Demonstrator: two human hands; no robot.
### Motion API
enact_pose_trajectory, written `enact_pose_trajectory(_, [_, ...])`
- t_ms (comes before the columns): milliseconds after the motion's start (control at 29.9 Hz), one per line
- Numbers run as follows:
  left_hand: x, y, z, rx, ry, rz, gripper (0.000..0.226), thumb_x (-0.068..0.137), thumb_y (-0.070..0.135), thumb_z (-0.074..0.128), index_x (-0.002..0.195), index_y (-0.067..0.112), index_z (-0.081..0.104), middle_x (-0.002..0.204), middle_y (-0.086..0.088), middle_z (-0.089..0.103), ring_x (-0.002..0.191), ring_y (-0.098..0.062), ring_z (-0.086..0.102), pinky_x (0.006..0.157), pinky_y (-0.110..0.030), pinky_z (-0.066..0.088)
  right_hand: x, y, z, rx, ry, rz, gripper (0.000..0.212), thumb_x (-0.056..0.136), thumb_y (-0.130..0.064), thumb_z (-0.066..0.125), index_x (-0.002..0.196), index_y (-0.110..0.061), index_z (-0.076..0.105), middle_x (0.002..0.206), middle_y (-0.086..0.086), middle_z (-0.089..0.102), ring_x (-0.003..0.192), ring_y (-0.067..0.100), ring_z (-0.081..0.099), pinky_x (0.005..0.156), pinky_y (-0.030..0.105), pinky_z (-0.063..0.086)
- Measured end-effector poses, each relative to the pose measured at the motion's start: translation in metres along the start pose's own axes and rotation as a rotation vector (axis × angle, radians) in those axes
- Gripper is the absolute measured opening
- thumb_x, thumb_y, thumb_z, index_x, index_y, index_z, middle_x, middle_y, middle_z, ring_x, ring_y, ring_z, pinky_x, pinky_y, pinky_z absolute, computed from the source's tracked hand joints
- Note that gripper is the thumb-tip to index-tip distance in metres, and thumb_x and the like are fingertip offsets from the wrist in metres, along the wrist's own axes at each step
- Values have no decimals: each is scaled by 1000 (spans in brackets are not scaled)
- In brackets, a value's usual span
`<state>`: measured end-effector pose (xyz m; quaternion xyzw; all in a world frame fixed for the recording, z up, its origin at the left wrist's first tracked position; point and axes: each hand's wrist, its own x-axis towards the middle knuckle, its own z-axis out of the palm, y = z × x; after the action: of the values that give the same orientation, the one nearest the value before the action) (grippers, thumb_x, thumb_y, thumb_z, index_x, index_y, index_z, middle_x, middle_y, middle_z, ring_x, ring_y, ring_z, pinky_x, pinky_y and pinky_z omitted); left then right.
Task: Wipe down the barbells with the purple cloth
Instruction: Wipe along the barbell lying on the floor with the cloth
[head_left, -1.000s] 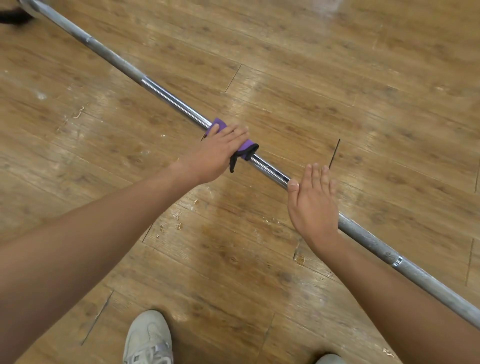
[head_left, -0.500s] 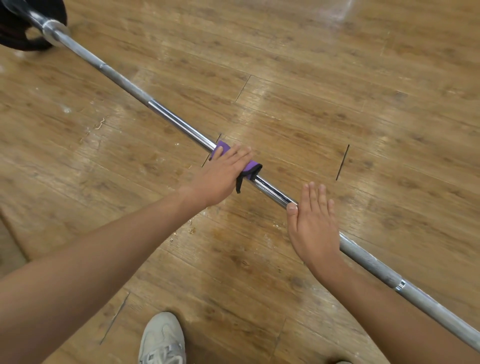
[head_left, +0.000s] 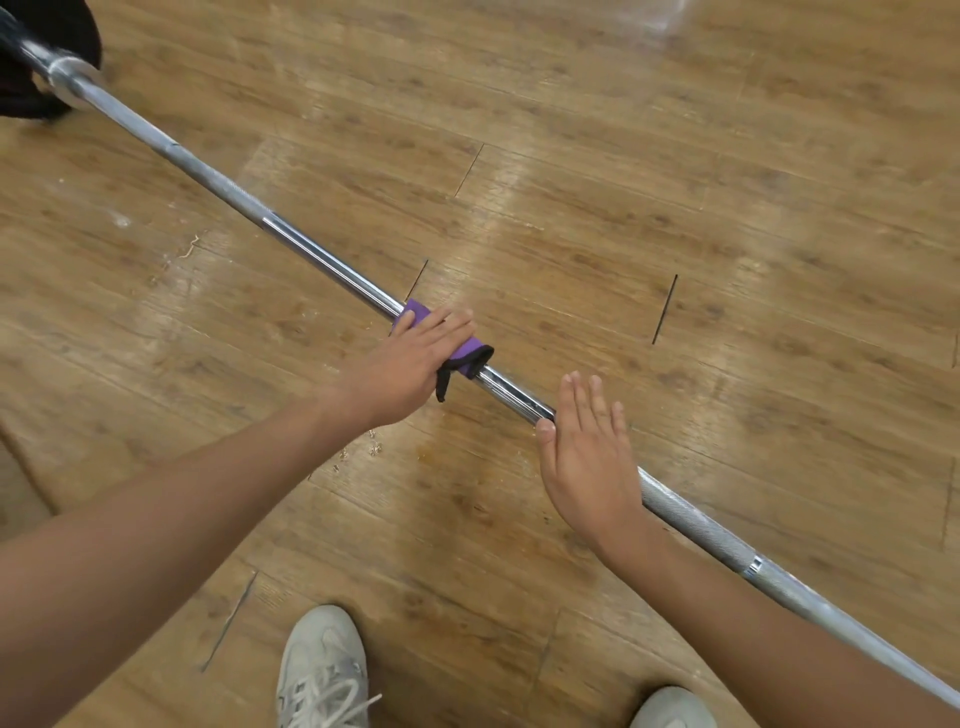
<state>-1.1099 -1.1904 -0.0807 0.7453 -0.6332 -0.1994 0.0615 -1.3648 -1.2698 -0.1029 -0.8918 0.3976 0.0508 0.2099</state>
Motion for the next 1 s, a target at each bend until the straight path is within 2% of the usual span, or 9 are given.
enact_pose_trajectory(167, [0,-17,-14,-22,-8,-188,71,96,-5,37,161,17,18,169,3,11,155,-14,-4,123,-41,-8,-5,-4,3,-8,-36,7,68,102,-43,1,161,-11,4,170,2,6,156,19,-9,123,41,-6])
enact_pose_trajectory(268, [-6,-3,-13,-18,-23,-162,70,96,-4,38,161,15,17,169,3,8,155,-14,-6,123,-43,-7,-8,-6,4,2,-54,-4,73,97,-46,-6,161,-11,3,170,2,4,156,19,-10,124,41,-5])
enact_pose_trajectory(401, [-16,12,3,-18,-40,-45,70,98,1,41,161,17,15,169,5,8,152,-8,-10,120,-37,-11,-11,-8,5,-8,-60,-1,77,94,-45,-12,161,-11,1,170,3,2,155,19,-11,123,41,-7])
enact_pose_trajectory(569, [1,-3,-29,2,-67,-184,59,101,1,38,158,11,27,165,-3,24,156,-19,5,123,-47,0,-12,-8,4,-26,-76,-14,80,91,-46,-16,161,-11,-2,170,3,0,155,19,-13,123,40,-8])
enact_pose_trajectory(703, [-4,5,-24,47,-143,-161,63,101,4,36,160,12,16,169,0,11,156,-16,-3,123,-47,-1,-11,-6,2,-11,-94,-31,82,89,-46,-17,161,-10,-3,170,3,-1,155,19,-13,123,39,-7])
enact_pose_trajectory(803, [-10,4,-20,89,-234,-116,69,102,3,35,162,18,4,169,4,-3,154,-15,-12,125,-48,-2,-11,-7,1,9,-104,-25,69,100,-42,-5,161,-9,-3,170,4,-3,155,19,-14,124,39,-8])
enact_pose_trajectory(870, [-8,3,-29,142,-310,-87,71,101,1,35,161,18,1,169,3,-6,155,-17,-12,125,-51,3,-13,-7,1,21,-96,-32,62,105,-36,6,161,-8,-2,170,5,-2,155,20,-14,124,39,-9])
enact_pose_trajectory(1004, [4,14,-45,204,-405,-70,70,100,-3,34,161,12,5,169,-1,-3,155,-16,-5,124,-51,9,-21,-1,4,23,-7,-131,69,98,-34,11,161,-6,6,169,9,5,154,20,-11,122,40,-13])
